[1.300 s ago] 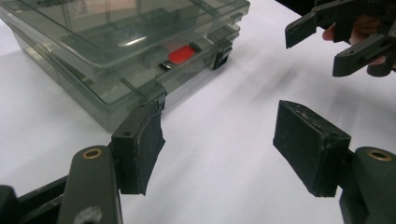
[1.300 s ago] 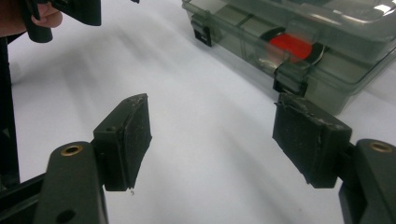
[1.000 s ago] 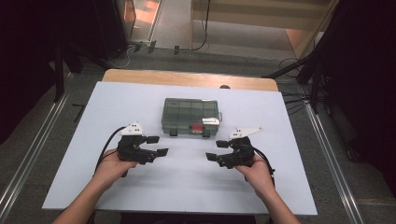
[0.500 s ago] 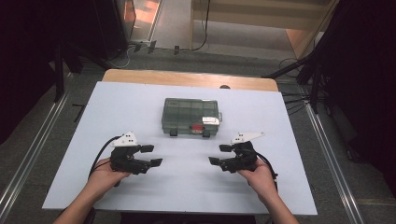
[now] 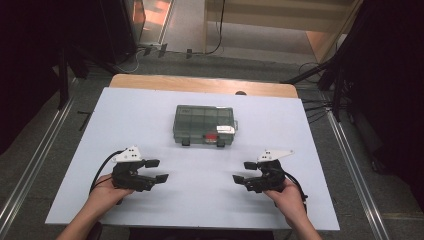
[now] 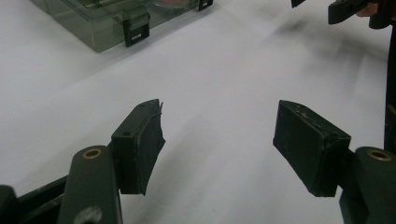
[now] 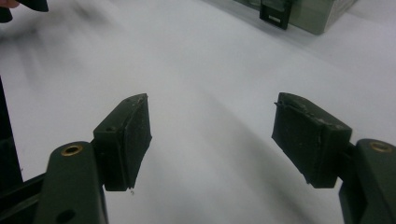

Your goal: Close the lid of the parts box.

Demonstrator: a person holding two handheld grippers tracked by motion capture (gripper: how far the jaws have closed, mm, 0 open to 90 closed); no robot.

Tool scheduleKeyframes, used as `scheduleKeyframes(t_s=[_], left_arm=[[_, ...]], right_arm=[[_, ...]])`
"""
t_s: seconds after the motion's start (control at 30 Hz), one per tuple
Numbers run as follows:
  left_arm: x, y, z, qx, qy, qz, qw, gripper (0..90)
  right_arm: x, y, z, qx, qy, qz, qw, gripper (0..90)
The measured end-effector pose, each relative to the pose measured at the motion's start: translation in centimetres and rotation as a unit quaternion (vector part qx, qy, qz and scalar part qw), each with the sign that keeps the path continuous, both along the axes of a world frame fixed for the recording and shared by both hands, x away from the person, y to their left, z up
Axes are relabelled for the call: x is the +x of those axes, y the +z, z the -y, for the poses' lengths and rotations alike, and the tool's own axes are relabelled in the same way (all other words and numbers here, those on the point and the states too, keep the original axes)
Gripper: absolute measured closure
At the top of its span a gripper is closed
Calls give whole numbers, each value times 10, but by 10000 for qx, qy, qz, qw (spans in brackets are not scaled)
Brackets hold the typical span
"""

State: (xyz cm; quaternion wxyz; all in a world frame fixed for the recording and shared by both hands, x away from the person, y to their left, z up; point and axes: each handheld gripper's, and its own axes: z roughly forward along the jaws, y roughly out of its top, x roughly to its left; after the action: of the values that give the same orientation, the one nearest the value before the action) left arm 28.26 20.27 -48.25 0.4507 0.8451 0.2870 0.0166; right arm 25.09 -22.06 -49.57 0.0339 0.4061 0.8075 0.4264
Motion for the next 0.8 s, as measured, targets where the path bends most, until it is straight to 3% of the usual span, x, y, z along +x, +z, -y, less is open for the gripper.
scheduleKeyframes(t_s=[0.27,0.8], left_arm=[[-4,-3,-4,95,-71,5,9999,325],[-4,-3,-8,126,-83,14,9999,325]], right_arm=[[-8,-2,9,1,-53,59,10000,285],[-9,-3,13,-70,-77,123,9999,285]])
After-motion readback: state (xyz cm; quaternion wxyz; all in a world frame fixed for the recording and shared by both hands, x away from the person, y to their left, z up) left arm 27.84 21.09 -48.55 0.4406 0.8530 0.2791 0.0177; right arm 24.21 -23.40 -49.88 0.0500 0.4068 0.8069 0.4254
